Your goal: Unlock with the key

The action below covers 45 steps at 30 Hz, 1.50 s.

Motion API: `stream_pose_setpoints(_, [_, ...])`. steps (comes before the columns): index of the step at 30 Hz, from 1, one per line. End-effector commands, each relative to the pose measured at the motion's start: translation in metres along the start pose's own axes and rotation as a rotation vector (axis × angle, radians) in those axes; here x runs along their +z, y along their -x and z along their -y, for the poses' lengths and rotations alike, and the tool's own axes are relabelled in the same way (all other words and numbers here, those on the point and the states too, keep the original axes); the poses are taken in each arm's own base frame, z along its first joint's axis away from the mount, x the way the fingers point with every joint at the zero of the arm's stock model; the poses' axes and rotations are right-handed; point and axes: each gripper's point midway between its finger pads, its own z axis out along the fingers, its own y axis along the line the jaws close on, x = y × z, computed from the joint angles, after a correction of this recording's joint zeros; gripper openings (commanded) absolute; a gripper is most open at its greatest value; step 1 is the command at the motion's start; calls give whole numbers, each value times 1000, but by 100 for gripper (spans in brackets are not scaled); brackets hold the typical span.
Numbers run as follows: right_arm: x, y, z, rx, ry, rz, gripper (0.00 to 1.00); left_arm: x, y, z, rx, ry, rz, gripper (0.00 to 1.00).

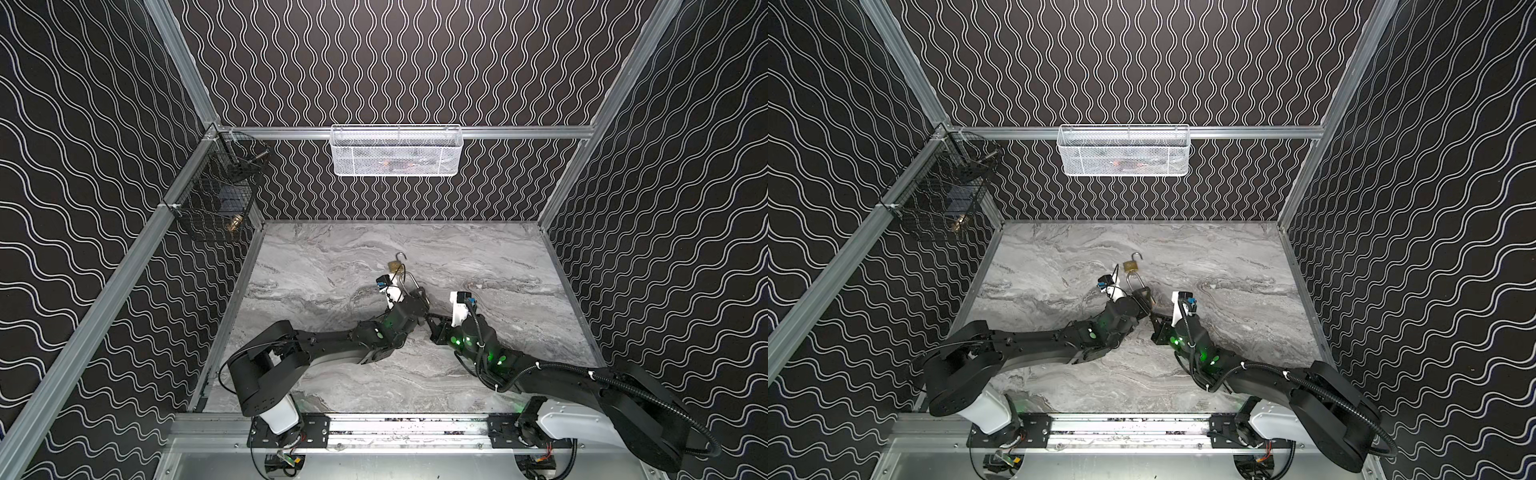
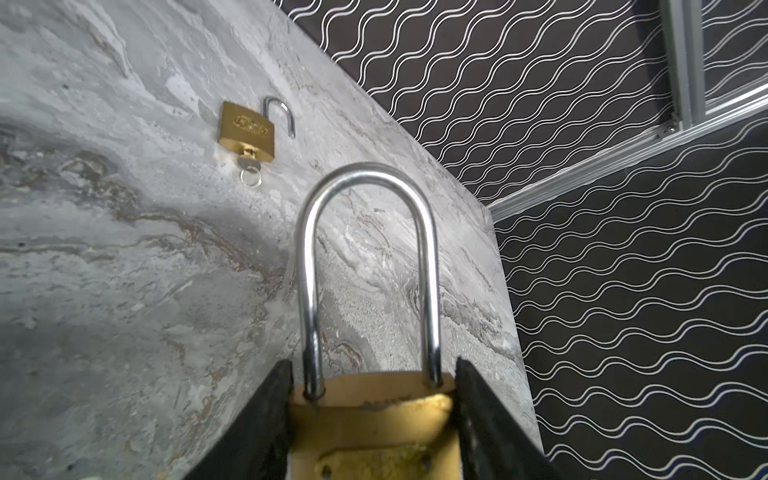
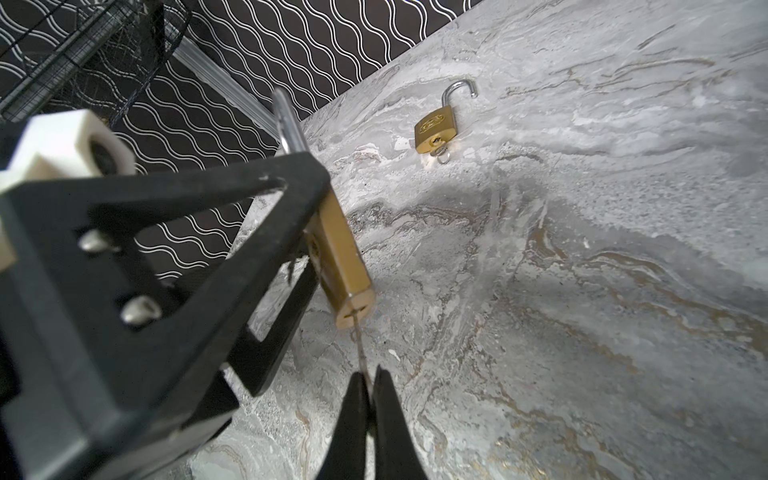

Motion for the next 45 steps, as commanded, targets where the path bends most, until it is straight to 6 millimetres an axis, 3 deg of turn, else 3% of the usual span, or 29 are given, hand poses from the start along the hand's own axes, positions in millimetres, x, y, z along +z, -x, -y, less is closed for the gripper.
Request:
stream_pose_setpoints(1, [-4, 40, -11, 70, 11, 177, 0, -3, -30, 29, -20, -129, -129, 24])
stream_pose_setpoints(9, [-7, 41, -10, 56, 25, 209, 0, -5, -38, 31, -18, -160, -149, 22])
stream_pose_setpoints(12, [-8, 41, -2, 74, 5, 227, 0, -7, -52, 28, -28, -163, -199, 22])
stream_pose_setpoints(15, [0, 32, -9, 71, 36, 178, 0, -6, -69, 15, -59, -136, -240, 21])
stream_pose_setpoints(19, [-3, 15, 12, 97, -13, 149, 0, -9, -82, -5, -93, -99, -266, 19])
stream_pose_setpoints(22, [-6, 11, 27, 97, -81, 152, 0, -15, -87, -5, -89, -111, -252, 19])
stream_pose_setpoints(25, [-1, 11, 14, 76, -49, 138, 0, -13, -95, -5, -103, -129, -258, 19])
stream_pose_setpoints(27, [3, 9, 1, 49, -7, 125, 0, -12, -97, -5, -114, -140, -260, 18])
stream_pose_setpoints(32, [-3, 13, 8, 42, -31, 168, 0, -16, -91, -5, -83, -143, -242, 18])
stream_pose_setpoints(35, [5, 10, -8, 19, -5, 125, 0, -15, -93, -5, -86, -155, -248, 17])
stream_pose_setpoints(40, [-6, 21, 14, 38, -47, 209, 0, -20, -99, 3, -92, -207, -288, 16])
stream_pose_setpoints(45, [-10, 30, 19, 33, -81, 211, 0, -29, -101, 1, -20, -224, -321, 16])
